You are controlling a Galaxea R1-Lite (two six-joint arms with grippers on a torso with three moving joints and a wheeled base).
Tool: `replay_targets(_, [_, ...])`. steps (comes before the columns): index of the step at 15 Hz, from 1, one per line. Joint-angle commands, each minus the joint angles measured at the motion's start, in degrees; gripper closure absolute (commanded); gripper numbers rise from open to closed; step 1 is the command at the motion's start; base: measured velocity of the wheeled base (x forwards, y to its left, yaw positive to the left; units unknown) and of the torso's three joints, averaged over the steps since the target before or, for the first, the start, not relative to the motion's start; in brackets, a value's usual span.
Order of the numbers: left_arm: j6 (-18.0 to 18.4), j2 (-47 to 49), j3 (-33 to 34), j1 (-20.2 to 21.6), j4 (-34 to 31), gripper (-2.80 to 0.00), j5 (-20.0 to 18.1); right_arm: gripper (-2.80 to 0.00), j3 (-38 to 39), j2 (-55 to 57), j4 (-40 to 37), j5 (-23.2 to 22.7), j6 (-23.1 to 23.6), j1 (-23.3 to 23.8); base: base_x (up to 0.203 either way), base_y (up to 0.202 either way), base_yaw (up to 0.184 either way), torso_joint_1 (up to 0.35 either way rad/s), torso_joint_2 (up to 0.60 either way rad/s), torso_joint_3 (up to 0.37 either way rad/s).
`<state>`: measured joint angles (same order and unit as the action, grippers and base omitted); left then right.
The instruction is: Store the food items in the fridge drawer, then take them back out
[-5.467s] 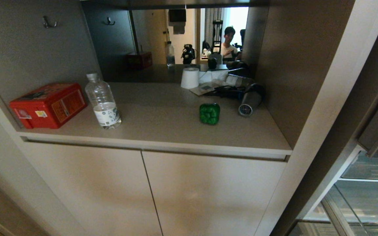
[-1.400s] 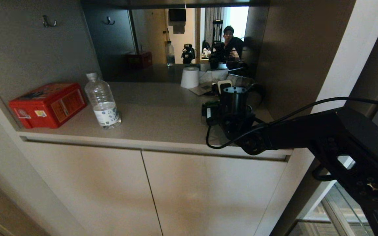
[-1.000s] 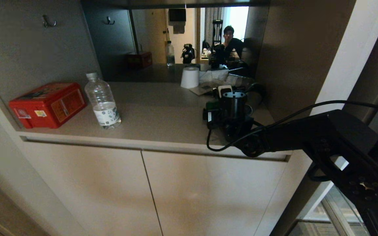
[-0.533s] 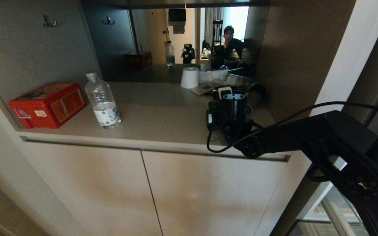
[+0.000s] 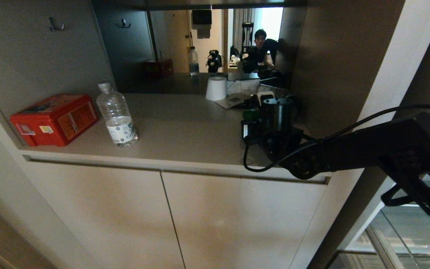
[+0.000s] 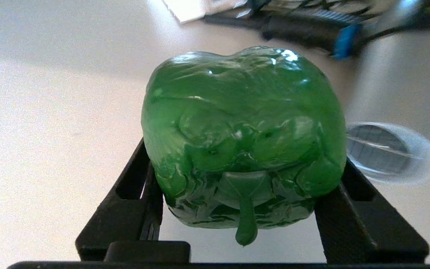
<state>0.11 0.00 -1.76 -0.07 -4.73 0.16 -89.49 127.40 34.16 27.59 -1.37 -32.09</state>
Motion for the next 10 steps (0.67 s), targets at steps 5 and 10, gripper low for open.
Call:
replay_targets(5, [0.0, 0.1, 0.0, 0.0, 0.0, 0.00, 0.0, 0.00, 28.4, -29.1, -1.7, -0.1, -4.2, -3.2, 0.000, 0.000, 0.000, 0.000, 0.00, 0.000])
replay_targets(10, [0.0, 0.0, 0.0, 0.0, 0.0, 0.00, 0.0, 0.00, 55.7, -54.8, -7.7, -3.4, -7.3, -8.8, 0.000, 0.000, 0.000, 0.000, 0.00, 0.000])
